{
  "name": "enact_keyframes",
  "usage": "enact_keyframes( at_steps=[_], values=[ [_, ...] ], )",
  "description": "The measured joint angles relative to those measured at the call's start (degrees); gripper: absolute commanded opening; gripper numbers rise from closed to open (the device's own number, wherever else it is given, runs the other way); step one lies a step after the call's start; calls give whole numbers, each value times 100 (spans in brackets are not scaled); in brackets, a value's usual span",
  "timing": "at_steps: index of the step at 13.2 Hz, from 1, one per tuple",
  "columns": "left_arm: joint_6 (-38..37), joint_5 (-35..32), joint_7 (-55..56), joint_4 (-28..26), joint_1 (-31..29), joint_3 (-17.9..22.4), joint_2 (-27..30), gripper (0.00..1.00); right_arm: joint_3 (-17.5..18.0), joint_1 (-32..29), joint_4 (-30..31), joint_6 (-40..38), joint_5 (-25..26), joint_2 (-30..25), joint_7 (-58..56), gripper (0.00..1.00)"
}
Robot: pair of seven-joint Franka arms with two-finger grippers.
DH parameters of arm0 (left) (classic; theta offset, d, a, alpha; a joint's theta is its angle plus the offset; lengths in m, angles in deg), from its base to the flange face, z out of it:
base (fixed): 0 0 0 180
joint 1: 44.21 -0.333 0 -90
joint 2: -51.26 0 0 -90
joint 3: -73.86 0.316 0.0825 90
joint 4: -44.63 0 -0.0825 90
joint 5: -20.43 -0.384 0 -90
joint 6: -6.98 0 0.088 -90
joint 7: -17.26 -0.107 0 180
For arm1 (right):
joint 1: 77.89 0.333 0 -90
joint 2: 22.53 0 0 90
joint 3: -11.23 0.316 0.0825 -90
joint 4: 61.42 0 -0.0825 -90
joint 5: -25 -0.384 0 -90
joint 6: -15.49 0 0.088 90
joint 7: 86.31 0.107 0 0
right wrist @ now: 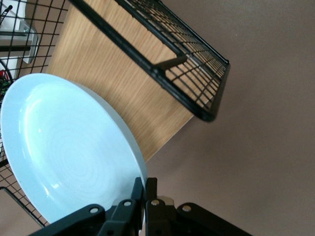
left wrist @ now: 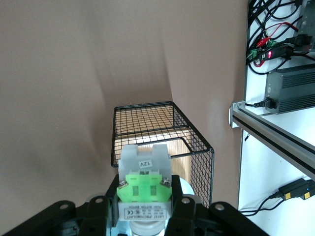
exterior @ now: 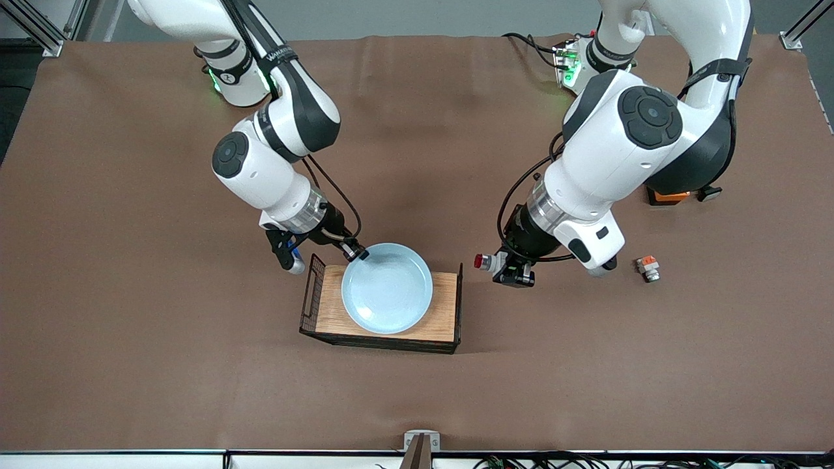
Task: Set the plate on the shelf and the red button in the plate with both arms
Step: 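Lower the plate onto the wooden tray with the right gripper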
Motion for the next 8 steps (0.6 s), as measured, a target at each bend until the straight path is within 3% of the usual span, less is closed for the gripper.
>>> enact_keyframes(
  at_steps=[8],
  values=[
    [0, 0, 0, 6, -6, 2, 0, 0, 11, 19, -1, 344, 61, 249, -12, 6]
  ],
)
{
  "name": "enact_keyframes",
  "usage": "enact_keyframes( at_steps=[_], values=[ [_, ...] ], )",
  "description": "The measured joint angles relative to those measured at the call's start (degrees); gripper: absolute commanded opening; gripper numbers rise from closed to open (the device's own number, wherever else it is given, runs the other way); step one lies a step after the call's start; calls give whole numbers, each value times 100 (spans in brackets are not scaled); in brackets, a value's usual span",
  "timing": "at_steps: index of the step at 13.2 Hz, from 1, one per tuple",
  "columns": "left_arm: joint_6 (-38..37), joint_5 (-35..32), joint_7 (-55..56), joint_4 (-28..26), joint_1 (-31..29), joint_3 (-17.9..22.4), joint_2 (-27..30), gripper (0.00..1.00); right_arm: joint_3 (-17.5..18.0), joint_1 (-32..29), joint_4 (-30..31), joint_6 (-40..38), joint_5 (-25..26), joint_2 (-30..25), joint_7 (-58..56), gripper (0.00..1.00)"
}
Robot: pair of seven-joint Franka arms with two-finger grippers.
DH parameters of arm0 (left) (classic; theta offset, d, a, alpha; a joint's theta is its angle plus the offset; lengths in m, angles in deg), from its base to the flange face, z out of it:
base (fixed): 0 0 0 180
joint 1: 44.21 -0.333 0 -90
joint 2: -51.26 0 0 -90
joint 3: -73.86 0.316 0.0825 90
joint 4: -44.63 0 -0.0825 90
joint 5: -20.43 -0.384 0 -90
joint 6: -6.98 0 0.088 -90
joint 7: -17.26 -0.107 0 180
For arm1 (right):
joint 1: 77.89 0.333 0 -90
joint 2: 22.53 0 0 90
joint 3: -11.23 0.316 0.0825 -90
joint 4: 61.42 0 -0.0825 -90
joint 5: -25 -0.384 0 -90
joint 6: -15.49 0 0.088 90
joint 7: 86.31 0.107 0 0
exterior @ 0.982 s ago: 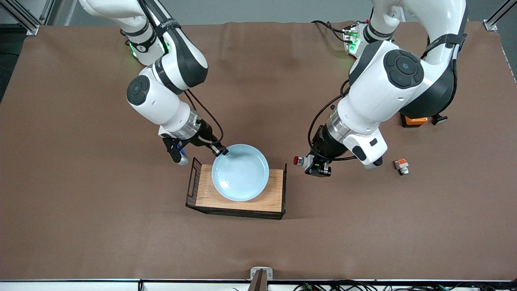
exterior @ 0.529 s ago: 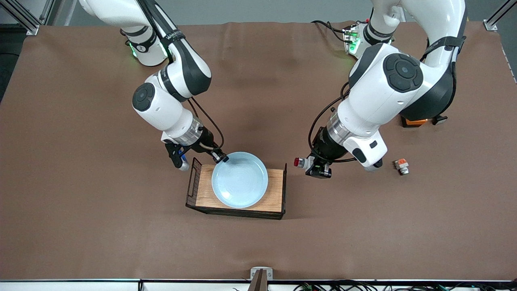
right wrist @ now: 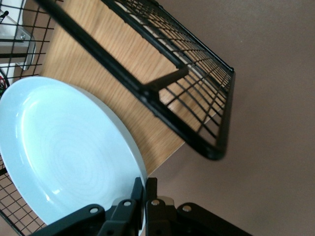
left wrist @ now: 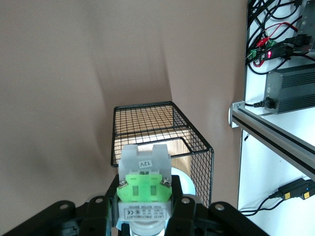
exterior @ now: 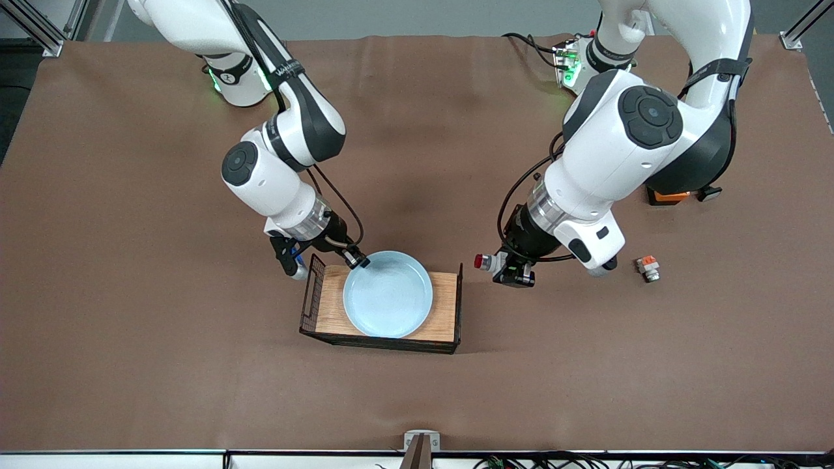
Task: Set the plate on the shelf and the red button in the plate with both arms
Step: 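Lower the plate onto the wooden tray with the right gripper, then open the right gripper and withdraw it from the plate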
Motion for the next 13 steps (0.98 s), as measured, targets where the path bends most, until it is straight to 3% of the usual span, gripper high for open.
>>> enact_keyframes(
  at_steps=[3, 5, 8, 9, 10, 13],
  values=[
    [0, 0, 0, 12, -28, 5, 0, 0, 7, 9, -1, 185, 2, 139, -6, 10],
    [0, 0, 0, 20, -75, 15, 0, 0, 9, 11, -6, 221, 2, 160, -7, 20],
    [-3, 0, -16, 24, -151, 17, 0, 0, 3, 10, -17, 221, 2, 160, -7, 56],
    [-3, 0, -16, 25, -153, 16, 0, 0, -2, 9, -29, 219, 2, 160, -7, 82],
    [-3, 0, -16, 25, -149, 16, 0, 0, -8, 5, -29, 199, 2, 161, -7, 100],
    [-4, 0, -16, 27, -145, 16, 0, 1, -26, -9, -57, -111, 2, 161, -5, 100]
  ],
)
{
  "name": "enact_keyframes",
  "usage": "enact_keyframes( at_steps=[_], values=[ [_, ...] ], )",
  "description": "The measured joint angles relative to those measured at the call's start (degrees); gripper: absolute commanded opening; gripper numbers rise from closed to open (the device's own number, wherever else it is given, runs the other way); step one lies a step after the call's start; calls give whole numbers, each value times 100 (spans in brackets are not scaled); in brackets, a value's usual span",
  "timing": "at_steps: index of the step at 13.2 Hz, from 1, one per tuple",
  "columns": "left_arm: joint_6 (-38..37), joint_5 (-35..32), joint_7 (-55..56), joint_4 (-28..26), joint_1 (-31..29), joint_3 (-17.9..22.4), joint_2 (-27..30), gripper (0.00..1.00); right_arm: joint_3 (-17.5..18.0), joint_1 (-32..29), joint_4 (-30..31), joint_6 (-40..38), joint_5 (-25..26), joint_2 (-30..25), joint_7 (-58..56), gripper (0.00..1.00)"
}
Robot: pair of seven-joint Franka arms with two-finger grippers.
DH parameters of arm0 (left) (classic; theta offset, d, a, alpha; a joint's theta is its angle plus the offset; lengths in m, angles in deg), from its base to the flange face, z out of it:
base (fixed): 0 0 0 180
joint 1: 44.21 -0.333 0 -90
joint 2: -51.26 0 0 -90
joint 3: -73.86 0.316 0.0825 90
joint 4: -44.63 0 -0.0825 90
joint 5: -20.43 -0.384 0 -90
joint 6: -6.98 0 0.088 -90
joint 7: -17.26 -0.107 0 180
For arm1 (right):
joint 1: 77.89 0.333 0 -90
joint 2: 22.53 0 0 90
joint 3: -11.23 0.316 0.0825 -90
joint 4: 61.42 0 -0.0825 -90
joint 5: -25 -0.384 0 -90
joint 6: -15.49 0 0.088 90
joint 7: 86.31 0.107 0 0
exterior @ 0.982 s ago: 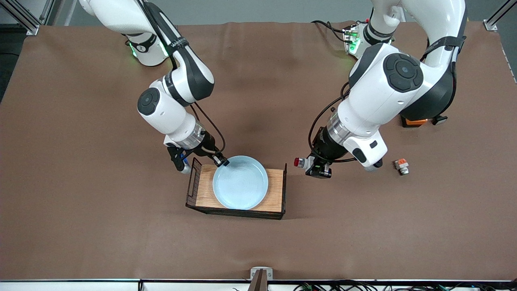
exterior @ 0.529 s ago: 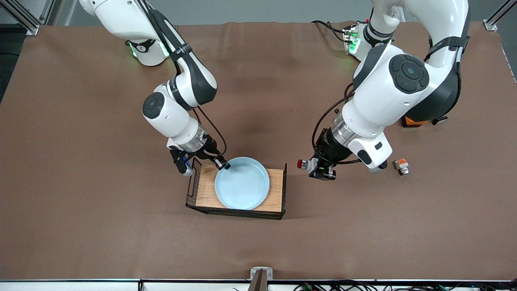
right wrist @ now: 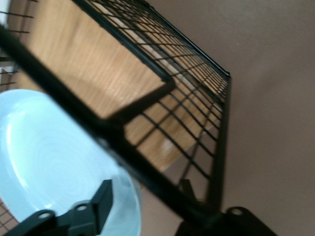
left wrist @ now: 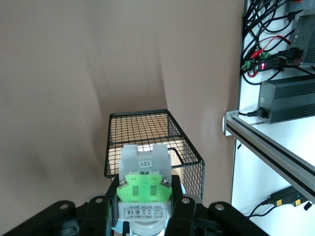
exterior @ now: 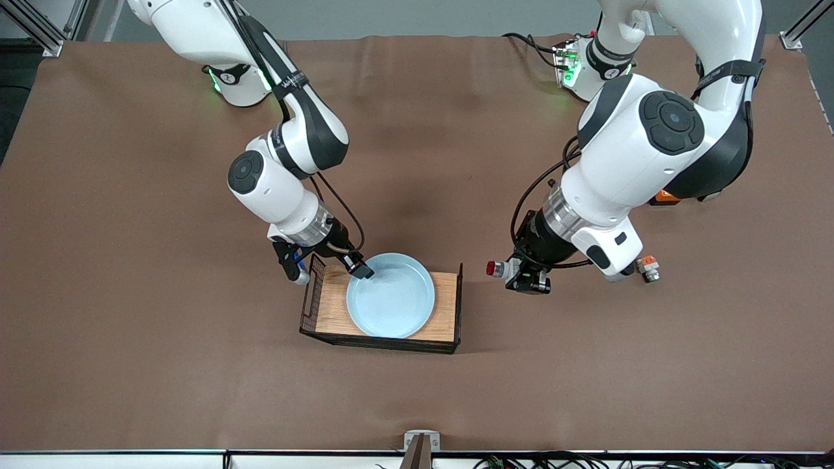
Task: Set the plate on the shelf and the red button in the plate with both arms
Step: 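Open the right gripper and withdraw it from the plate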
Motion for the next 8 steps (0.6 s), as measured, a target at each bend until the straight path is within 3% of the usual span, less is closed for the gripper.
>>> enact_keyframes(
  at_steps=[3, 8],
  values=[
    [-28, 0, 0, 8, -24, 1, 0, 0, -29, -62, -231, -745, -6, -59, 55, 100],
    [-42, 0, -33, 34, 47, -32, 5, 0, -60, -447, -846, -2874, -10, -583, 238, 100]
  ],
)
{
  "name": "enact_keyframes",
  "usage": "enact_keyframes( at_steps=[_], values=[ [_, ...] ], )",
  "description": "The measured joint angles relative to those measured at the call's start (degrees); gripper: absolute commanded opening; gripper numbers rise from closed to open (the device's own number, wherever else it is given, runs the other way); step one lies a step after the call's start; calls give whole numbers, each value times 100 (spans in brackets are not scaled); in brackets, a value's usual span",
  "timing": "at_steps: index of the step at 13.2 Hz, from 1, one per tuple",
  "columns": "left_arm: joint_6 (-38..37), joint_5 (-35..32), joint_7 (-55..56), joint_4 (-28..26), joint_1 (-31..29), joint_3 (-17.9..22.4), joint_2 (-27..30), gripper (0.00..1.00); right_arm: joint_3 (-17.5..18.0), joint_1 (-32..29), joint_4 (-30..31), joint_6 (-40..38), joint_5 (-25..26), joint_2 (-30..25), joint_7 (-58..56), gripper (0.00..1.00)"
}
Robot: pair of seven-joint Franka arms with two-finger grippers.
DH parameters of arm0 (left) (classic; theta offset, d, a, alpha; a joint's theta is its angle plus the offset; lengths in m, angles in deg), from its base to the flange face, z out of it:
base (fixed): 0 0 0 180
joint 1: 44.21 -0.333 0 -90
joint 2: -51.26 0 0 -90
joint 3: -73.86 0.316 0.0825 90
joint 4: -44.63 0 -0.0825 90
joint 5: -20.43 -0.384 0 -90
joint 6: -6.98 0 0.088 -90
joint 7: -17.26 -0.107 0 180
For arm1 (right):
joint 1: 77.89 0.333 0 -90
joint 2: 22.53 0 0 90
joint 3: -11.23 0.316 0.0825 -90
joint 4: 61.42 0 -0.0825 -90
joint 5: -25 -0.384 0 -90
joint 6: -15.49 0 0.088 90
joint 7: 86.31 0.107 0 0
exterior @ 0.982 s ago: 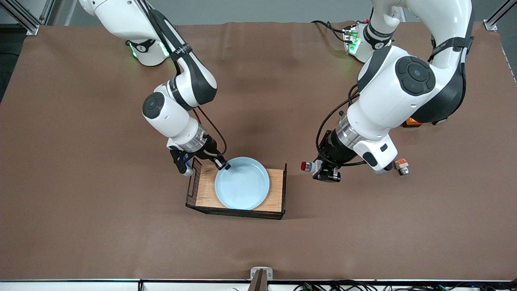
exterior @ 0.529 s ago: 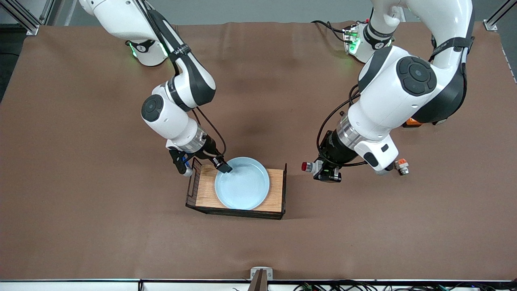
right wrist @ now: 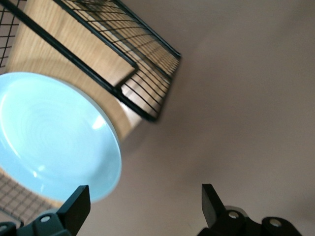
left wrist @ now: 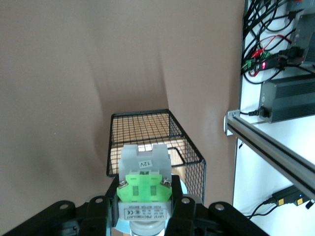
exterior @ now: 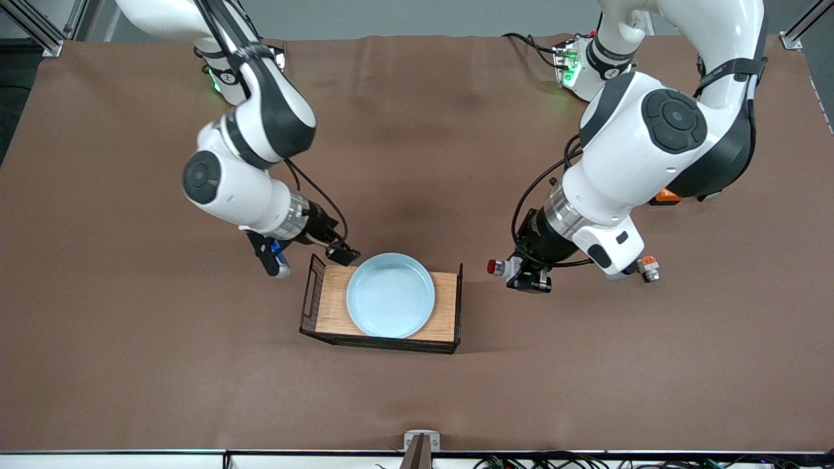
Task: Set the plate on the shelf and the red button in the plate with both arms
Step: 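Open the right gripper and withdraw it from the plate, then carry the switch with the left gripper and lower it onto the plate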
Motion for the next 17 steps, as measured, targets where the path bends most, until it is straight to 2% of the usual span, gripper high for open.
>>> enact_keyframes(
  at_steps=[3, 7, 11, 17],
  values=[
    [265, 0, 16, -13, 292, -4, -73, 1, -10, -288, -438, -1485, 197, -265, -120, 100],
    [815, 0, 22, -28, 635, 13, -471, 1, -19, -837, -619, -2713, 983, -572, -1730, 100],
    [1425, 0, 22, -31, 872, 65, -868, 1, -25, -1172, -618, -3244, 1651, -875, -3336, 100],
    [2213, 0, 23, -28, 1896, 988, -1240, 1, -46, -2189, -441, -3462, 2092, -1370, -5390, 100]
  ],
)
